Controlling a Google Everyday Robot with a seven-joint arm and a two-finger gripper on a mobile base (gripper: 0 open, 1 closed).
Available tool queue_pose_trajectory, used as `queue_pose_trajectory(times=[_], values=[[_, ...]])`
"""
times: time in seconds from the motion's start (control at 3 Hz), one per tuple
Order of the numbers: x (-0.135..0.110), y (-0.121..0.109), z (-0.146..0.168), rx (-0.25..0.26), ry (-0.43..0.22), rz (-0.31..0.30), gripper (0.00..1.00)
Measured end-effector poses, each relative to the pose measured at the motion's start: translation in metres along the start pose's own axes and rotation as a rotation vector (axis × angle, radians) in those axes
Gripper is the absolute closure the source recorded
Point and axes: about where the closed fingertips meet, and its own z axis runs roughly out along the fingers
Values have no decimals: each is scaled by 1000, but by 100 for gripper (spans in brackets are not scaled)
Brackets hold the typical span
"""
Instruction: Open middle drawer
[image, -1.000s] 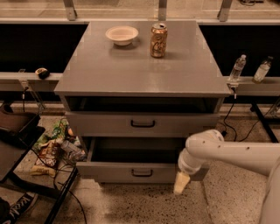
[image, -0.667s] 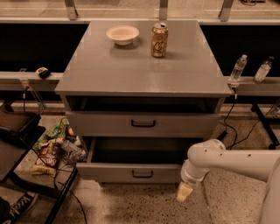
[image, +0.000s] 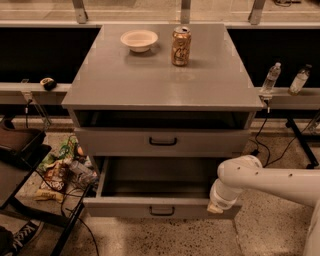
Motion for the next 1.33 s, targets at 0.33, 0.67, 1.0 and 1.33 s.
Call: queue_pose_trajectory(times=[0.33,0.67,1.0,1.33], values=[[-1,0,-6,0,0,0,100],[-1,0,-6,0,0,0,100],[1,0,-7,0,0,0,100],[3,3,-12,17,-7,7,100]])
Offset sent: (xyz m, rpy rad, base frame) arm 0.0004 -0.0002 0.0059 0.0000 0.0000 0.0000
